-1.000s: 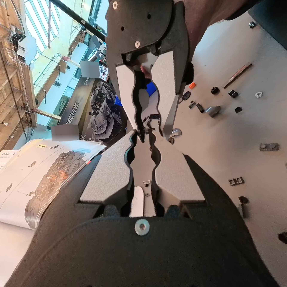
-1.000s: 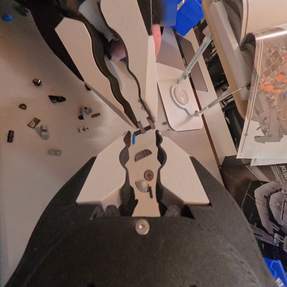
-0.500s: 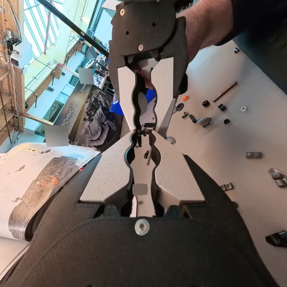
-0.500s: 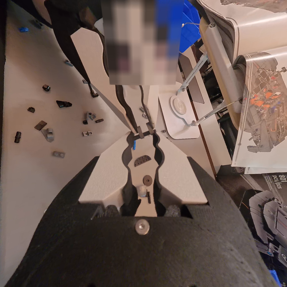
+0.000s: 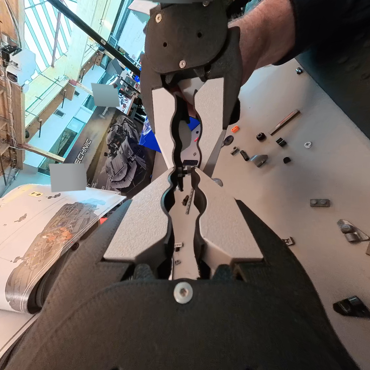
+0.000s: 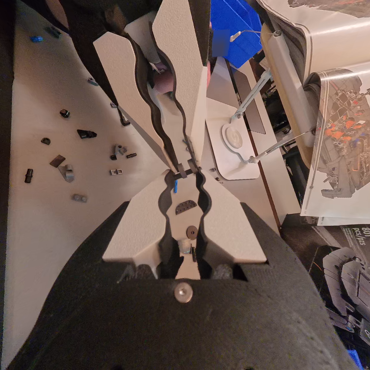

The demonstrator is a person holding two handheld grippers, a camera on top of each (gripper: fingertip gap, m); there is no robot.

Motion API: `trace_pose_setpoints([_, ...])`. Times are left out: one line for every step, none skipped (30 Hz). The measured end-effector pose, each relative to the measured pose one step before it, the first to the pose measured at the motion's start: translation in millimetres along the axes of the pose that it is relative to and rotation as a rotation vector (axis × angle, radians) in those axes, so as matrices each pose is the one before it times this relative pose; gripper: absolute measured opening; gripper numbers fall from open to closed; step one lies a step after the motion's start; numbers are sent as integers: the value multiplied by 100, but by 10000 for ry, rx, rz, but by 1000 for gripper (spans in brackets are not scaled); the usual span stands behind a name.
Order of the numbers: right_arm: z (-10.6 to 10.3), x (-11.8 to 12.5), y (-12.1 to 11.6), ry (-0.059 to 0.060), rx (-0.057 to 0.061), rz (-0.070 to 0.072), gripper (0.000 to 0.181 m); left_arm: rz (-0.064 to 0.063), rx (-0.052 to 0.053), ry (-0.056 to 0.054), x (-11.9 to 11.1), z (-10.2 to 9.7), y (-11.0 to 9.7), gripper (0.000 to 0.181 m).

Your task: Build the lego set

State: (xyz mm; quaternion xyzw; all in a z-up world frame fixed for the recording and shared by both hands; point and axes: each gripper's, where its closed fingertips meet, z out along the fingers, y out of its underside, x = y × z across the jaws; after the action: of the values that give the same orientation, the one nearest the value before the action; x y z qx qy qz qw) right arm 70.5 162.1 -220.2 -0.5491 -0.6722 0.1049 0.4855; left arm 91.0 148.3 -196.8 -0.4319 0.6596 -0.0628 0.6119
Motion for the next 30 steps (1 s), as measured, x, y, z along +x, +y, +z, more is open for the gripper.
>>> trace_pose_setpoints([-31,-38,-5,-36,19,14,19,-56,5,43,36,11,-31,10])
trace_pose_setpoints([-1,6,-2,8,8,-11,19,-38,16,0,-16,9,-18,10])
trace_pose_setpoints([7,-28,12,-27,4,22,19,5,-7,14,31,2,5,10])
trace_pose_setpoints([-7,-25,-19,-35,37,35,19,-40,11,11,6,1,-17,10])
trace_pose_setpoints([-17,3,-30,-16,37,27,19,-79,19,28,-8,-4,-43,9])
trace_pose_setpoints([-6,-27,-15,-29,8,41,18,-21,10,16,-1,-9,-11,10])
trace_pose_setpoints([-6,-16,-11,-34,19,40,18,-4,3,8,13,-7,1,10])
trace_pose_setpoints([-3,-24,-8,-24,36,28,18,-54,5,22,11,4,-20,9])
trace_pose_setpoints([-4,-46,-25,-56,41,55,17,-47,2,40,32,-5,-30,9])
trace_pose_setpoints([-14,-40,-21,-60,40,57,17,9,7,3,11,-11,-34,9])
trace_pose_setpoints([-18,-1,-14,-16,23,13,17,-11,-6,-8,-9,4,-20,9])
trace_pose_setpoints([0,-42,-9,-8,-1,-34,12,-34,6,77,95,-9,-41,5])
trace_pose_setpoints([28,-52,42,-22,-44,-11,12,-20,-44,6,16,23,32,5])
trace_pose_setpoints([35,-14,49,-8,-23,-2,12,87,-64,3,36,7,41,5])
trace_pose_setpoints([-11,-14,-36,-5,17,-19,12,22,-9,-14,-22,-13,-17,5])
trace_pose_setpoints([-63,-9,-31,-16,0,-30,12,-144,83,39,4,-3,-77,5])
trace_pose_setpoints([-22,18,-2,6,-11,-12,12,-98,51,27,-5,6,-28,5])
trace_pose_setpoints([41,33,0,31,16,16,12,69,-34,-9,-24,-7,45,5])
trace_pose_setpoints([47,-2,-13,-14,23,29,12,87,-14,0,0,-31,37,5])
trace_pose_setpoints([23,27,-18,-50,14,84,12,0,69,7,-7,0,20,6])
trace_pose_setpoints([33,132,-70,24,63,86,14,-86,133,-29,-149,-11,44,6])
trace_pose_setpoints([24,133,-100,74,76,19,14,-115,156,-5,-140,-62,-13,6])
trace_pose_setpoints([43,86,-31,57,10,-20,15,-129,64,48,-44,-44,36,6])
trace_pose_setpoints([65,68,48,38,-13,2,15,-82,40,-37,-106,-43,-5,5])
trace_pose_setpoints([40,4,32,-18,49,29,17,-34,69,-108,-187,-50,-17,5])
trace_pose_setpoints([33,-3,-1,-57,90,83,24,-80,47,16,-32,3,42,5])
trace_pose_setpoints([35,105,27,-16,73,163,31,-112,47,121,105,22,6,5])
trace_pose_setpoints([9,207,15,49,77,135,36,-82,37,52,29,-3,-3,5])
trace_pose_setpoints([-47,187,-30,97,83,5,36,-120,9,113,90,25,25,5])
trace_pose_setpoints([-53,-2,-76,31,76,-103,36,-193,70,169,152,25,-74,5])
